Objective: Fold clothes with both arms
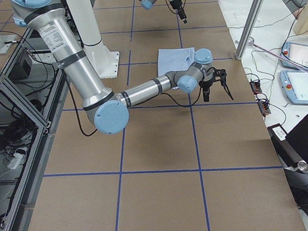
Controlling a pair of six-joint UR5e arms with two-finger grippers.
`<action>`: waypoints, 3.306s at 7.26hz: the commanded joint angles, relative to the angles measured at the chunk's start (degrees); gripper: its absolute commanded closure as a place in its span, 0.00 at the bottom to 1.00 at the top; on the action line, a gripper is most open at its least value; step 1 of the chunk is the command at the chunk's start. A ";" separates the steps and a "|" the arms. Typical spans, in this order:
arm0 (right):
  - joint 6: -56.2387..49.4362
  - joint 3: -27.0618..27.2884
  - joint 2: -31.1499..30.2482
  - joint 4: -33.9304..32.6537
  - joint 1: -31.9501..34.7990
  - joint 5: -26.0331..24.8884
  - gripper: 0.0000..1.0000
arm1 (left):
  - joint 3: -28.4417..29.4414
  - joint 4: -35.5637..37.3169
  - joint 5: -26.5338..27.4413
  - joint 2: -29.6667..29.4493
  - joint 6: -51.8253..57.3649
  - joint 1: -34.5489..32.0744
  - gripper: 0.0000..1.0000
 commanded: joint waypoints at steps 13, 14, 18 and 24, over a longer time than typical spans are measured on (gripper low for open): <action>-40.86 23.10 -28.73 -28.07 20.09 -2.40 0.00 | -14.17 30.98 -24.68 27.91 45.60 -30.52 0.00; -40.51 24.60 -27.43 -33.48 16.77 -2.31 0.00 | -12.25 31.24 -24.59 27.83 46.38 -33.83 0.00; -40.51 24.62 -25.84 -34.86 15.86 -1.69 0.00 | -4.05 31.51 -24.67 26.16 62.47 -35.80 0.00; -40.42 24.96 -24.88 -34.59 15.25 -1.16 0.00 | -7.37 31.24 -24.76 25.01 62.48 -35.88 0.00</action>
